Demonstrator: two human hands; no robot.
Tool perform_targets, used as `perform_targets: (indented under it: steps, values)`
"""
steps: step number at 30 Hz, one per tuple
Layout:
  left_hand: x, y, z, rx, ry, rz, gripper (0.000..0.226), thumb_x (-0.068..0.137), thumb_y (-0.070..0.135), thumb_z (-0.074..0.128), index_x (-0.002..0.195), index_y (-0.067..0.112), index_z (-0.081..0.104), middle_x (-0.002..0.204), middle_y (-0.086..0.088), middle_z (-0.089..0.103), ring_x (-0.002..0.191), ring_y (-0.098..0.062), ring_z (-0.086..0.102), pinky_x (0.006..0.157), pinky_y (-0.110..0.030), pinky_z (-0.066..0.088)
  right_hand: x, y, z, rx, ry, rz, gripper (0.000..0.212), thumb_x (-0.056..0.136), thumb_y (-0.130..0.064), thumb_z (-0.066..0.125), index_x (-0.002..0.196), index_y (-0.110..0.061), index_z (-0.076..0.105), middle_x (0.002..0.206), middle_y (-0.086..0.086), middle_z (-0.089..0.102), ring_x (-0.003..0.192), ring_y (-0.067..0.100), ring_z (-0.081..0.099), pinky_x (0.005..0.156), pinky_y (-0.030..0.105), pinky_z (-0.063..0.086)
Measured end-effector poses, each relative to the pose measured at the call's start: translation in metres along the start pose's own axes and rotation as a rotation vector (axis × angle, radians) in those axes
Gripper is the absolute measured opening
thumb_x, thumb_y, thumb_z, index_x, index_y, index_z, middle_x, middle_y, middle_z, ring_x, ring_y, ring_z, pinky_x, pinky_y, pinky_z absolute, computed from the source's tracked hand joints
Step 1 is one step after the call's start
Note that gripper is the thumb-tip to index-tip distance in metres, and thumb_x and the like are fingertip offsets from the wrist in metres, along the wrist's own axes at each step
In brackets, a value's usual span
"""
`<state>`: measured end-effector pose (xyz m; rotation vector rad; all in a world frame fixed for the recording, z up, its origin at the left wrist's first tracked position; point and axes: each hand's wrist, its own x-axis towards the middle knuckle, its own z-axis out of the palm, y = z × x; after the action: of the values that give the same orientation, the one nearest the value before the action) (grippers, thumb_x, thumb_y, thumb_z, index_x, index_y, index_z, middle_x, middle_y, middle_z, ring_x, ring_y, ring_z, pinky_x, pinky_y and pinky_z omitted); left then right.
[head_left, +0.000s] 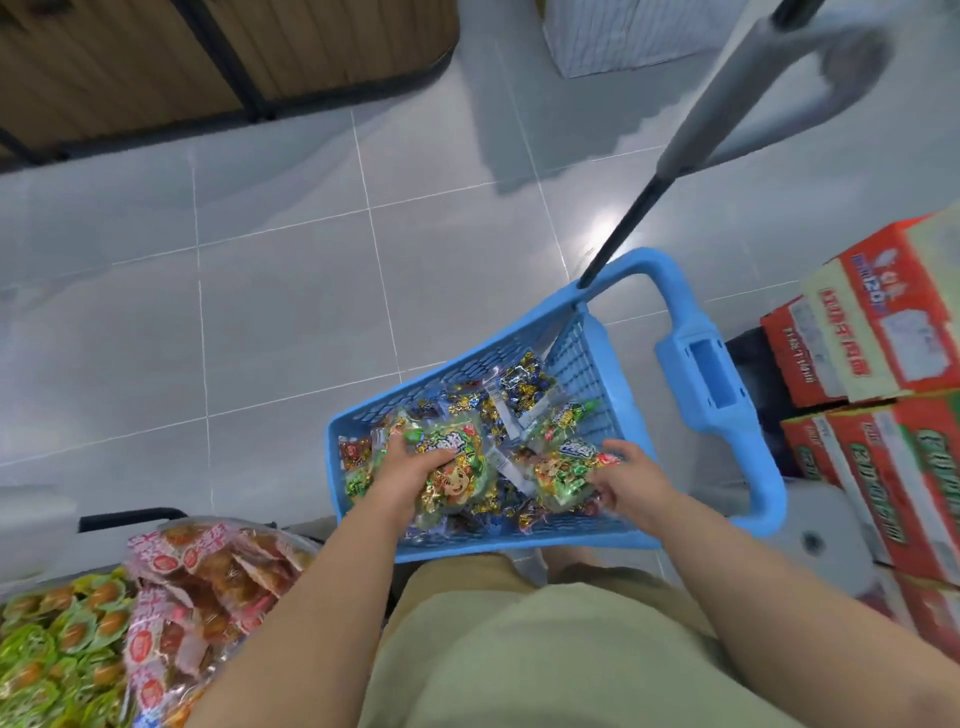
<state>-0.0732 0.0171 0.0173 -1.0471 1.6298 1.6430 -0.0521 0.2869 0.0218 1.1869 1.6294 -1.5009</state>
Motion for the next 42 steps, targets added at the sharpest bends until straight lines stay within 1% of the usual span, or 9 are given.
perform_targets:
  steps: [7,11,15,18,22,24,29,36,42]
  values:
    - [-0.003,0.015,0.017,0.144,-0.016,0.007,0.103,0.070,0.025,0.082,0.151,0.026,0.019,0.157,-0.011,0.025,0.137,-0.036,0.035,0.108,-0.058,0.032,-0.036,-0.024,-0.021,0.193,-0.464,-0.028,0.048,0.086,0.014,0.048,0.114,-0.024,0.052,0.049,-0.001,0.052,0.041,0.007,0.047,0.041,0.017,0.042]
    - [-0.010,0.026,0.023,0.049,-0.247,0.010,0.107,0.064,0.035,0.079,0.152,0.022,0.018,0.157,-0.012,0.023,0.141,-0.033,0.026,0.114,-0.057,0.018,-0.037,-0.037,-0.003,0.133,-0.573,-0.096,0.048,0.086,0.014,0.047,0.112,-0.026,0.056,0.070,0.003,0.049,0.052,0.011,0.052,0.050,0.022,0.047]
    - [-0.017,0.037,0.026,-0.017,-0.341,0.015,0.097,0.077,0.054,0.063,0.154,0.027,0.010,0.161,-0.003,0.007,0.148,-0.025,0.006,0.116,-0.052,0.002,-0.038,-0.051,0.024,0.007,-0.440,-0.227,0.026,0.084,-0.006,0.065,0.100,-0.026,0.060,0.095,-0.001,0.057,0.074,0.012,0.060,0.052,0.022,0.047]
    - [-0.018,0.041,0.021,0.061,-0.459,0.020,0.105,0.065,0.073,0.061,0.152,0.029,0.021,0.160,-0.004,0.015,0.147,-0.027,0.012,0.115,-0.057,0.005,-0.034,-0.058,0.042,-0.149,-0.304,-0.372,0.032,0.078,-0.023,0.075,0.104,-0.032,0.057,0.112,-0.001,0.059,0.086,0.014,0.062,0.065,0.025,0.052]
    - [-0.015,0.035,0.010,0.117,-0.365,0.013,0.130,0.049,0.049,0.082,0.153,0.028,0.007,0.161,-0.007,0.013,0.145,-0.032,0.020,0.115,-0.059,0.012,-0.026,-0.061,0.066,-0.258,-0.307,-0.407,0.067,0.069,-0.040,0.080,0.124,-0.040,0.042,0.126,-0.003,0.047,0.115,0.018,0.053,0.095,0.036,0.046]
    - [-0.013,0.031,0.002,0.093,-0.303,0.023,0.132,0.049,0.043,0.084,0.154,0.026,0.006,0.161,-0.005,0.011,0.144,-0.031,0.021,0.114,-0.057,0.015,-0.017,-0.062,0.074,-0.244,-0.276,-0.381,0.071,0.071,-0.049,0.075,0.131,-0.041,0.038,0.122,-0.007,0.046,0.114,0.016,0.050,0.094,0.036,0.042]
    - [-0.004,0.021,-0.018,-0.084,-0.112,-0.027,0.129,0.050,0.034,0.085,0.153,0.030,0.008,0.159,-0.008,0.021,0.140,-0.034,0.029,0.114,-0.060,0.017,0.031,-0.058,0.077,-0.220,0.025,-0.160,0.048,0.090,-0.032,0.059,0.133,-0.016,0.045,0.133,0.009,0.049,0.111,0.025,0.050,0.095,0.038,0.040]
    - [0.012,0.008,-0.039,-0.275,0.074,-0.144,0.118,0.065,0.027,0.085,0.152,0.035,0.006,0.150,-0.013,0.038,0.132,-0.038,0.042,0.105,-0.062,0.034,0.091,-0.061,0.087,-0.374,0.108,-0.203,0.086,0.081,-0.033,0.071,0.149,-0.022,0.020,0.154,0.008,0.025,0.138,0.030,0.029,0.111,0.043,0.030]
    - [0.020,0.011,-0.042,-0.389,0.073,-0.158,0.127,0.039,0.036,0.092,0.148,0.032,0.026,0.141,-0.018,0.050,0.123,-0.039,0.052,0.104,-0.063,0.035,0.119,-0.064,0.092,-1.015,0.112,-0.184,0.116,0.067,-0.037,0.082,0.151,-0.025,0.003,0.155,0.010,0.017,0.141,0.035,0.017,0.115,0.048,0.021]
